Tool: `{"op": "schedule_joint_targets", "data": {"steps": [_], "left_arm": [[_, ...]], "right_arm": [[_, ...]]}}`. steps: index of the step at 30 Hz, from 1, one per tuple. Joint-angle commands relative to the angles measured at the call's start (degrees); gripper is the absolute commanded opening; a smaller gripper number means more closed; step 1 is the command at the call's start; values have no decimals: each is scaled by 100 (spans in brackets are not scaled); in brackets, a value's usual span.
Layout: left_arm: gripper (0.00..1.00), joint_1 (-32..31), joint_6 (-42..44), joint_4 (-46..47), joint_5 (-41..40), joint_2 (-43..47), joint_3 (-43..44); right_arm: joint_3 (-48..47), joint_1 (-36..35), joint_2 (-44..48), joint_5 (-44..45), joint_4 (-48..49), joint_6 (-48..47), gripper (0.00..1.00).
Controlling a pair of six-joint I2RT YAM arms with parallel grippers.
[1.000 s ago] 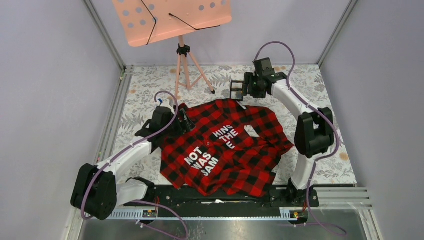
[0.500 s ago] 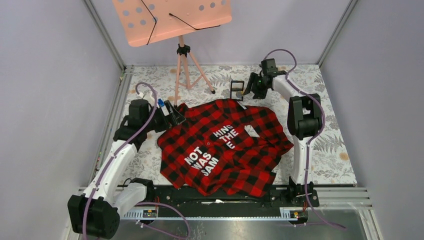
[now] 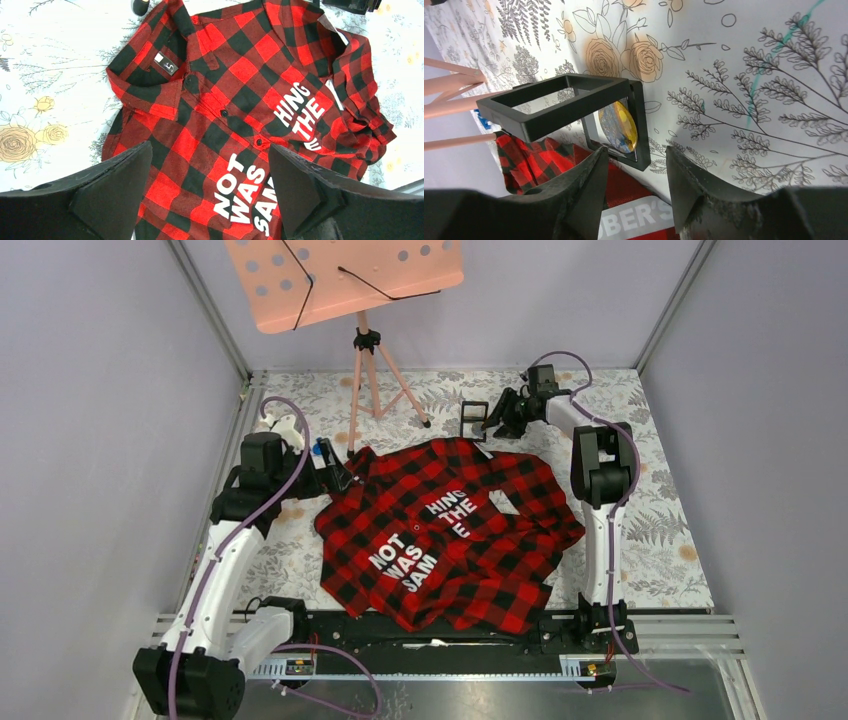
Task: Pin the brooch onto the clothing
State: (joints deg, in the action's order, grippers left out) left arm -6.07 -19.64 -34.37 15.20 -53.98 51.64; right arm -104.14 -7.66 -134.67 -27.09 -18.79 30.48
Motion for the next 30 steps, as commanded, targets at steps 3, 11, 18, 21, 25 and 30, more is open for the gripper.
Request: {"op": "schedule_joint_targets", "data": {"steps": [3,11,18,21,25,30], "left_arm": [[94,159,121,307,42,140,-101],[94,361,107,404,236,185,-287],[94,513,42,518,392,153,-355],[95,555,26,536,439,141,-374],[95,597,21,535,455,149,-374],[95,598,4,562,520,168,-400]], "right_arm": [[-136,-29,-86,-323,427,256,50],[-314,-28,-273,-270,315,264,45],[-521,-30,-380,-244,143,247,40],[-610,-26,-428,-273,89,244,39],[-768,-33,-516,-323,-23,240,38],[-802,-26,-534,-334,-44,247,35]]}}
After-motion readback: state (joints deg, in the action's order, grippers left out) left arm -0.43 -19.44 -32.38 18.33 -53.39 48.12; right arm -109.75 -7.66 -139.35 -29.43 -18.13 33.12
